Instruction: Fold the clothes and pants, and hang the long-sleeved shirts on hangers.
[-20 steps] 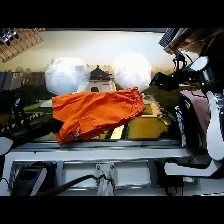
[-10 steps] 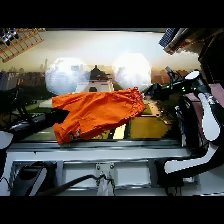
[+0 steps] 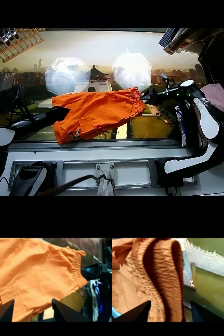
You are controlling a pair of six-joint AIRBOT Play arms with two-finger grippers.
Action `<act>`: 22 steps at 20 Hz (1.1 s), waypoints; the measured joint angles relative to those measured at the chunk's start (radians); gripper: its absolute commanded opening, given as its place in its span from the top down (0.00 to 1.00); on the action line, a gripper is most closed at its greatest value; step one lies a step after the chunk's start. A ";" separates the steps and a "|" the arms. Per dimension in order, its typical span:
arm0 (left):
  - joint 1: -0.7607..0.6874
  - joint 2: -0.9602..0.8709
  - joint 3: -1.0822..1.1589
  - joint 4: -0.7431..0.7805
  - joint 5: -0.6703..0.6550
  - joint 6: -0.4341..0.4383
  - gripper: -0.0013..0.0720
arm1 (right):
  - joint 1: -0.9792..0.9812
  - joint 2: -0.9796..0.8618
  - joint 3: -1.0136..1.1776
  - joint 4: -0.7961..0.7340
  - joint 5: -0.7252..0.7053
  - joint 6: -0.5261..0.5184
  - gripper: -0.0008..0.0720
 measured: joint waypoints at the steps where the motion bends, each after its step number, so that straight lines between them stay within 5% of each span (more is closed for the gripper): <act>1: 0.000 -0.003 0.000 0.000 0.001 0.001 0.30 | 0.000 -0.002 -0.002 0.005 -0.006 -0.001 0.19; 22: 0.000 -0.011 0.000 -0.105 0.009 0.039 0.30 | 0.253 -0.052 -0.012 0.019 -0.096 0.035 0.21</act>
